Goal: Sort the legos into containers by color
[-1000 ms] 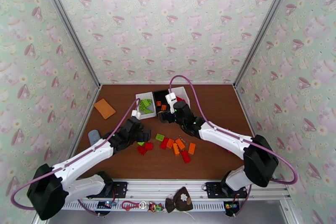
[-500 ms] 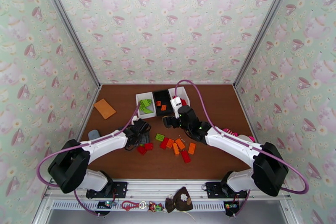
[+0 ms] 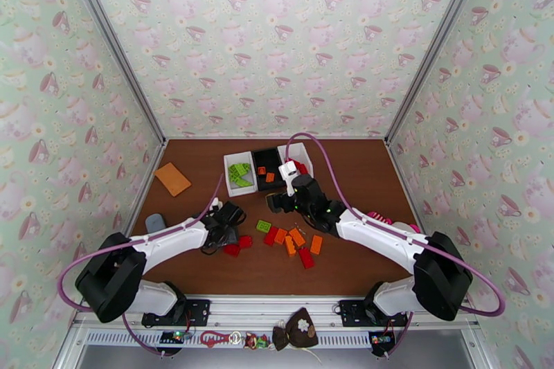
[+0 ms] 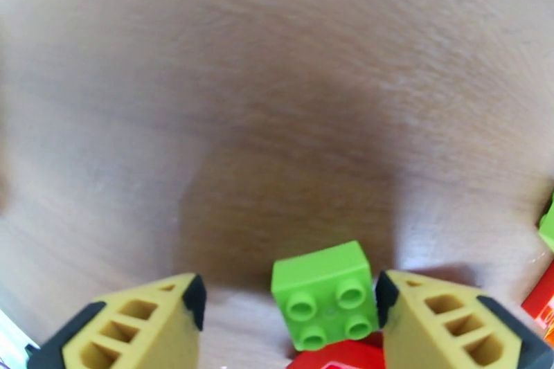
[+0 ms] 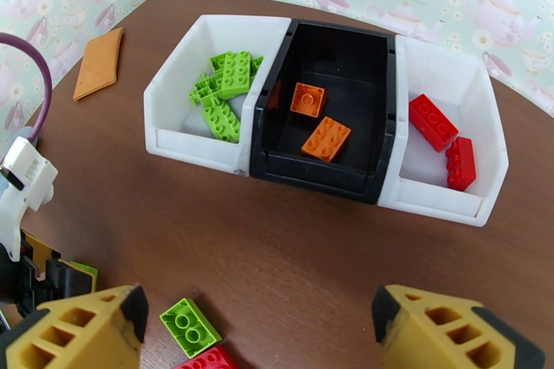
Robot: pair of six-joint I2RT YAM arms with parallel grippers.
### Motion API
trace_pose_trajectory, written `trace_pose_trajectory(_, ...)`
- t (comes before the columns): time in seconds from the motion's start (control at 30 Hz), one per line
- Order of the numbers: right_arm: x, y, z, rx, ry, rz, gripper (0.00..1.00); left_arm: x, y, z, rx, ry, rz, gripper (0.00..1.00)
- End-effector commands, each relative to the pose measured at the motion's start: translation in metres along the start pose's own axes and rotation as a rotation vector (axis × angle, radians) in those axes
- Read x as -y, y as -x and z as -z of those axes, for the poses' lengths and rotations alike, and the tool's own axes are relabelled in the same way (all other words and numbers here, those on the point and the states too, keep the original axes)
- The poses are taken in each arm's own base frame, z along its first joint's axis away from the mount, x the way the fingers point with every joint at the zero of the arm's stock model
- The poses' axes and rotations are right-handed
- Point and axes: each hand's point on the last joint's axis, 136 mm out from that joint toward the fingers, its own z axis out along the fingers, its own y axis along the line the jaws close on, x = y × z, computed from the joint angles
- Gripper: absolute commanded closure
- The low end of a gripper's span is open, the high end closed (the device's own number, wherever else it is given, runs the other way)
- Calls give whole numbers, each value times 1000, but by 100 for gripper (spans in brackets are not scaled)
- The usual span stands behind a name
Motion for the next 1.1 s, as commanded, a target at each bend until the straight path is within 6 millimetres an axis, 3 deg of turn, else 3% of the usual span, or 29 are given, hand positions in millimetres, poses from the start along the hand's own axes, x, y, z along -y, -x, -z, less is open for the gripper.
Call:
trace_pose_trajectory(0.0,-6,3,-2,4,23,-3,9,-8,-6,2,-4,24,19,43)
trace_pose_trajectory(0.33,-6,3,2,10,23,-22,9,-1,-3,-3,-6,10,11,67)
trace_pose_trajectory(0.53,-4,5,11,27,22,-38,9,8,12,14,36,-29,-8,69)
trace_pose_trajectory(0.8,-2,5,18,36,17,-53,9,45,73,60,210,-140,-141,70)
trace_pose_trajectory(0.97,-5,6,17,43,36,-55,9,64,125,63,295,-138,-156,70)
trace_pose_trajectory(1.07,-7,3,15,34,44,-58,9,69,151,53,305,-113,-135,71)
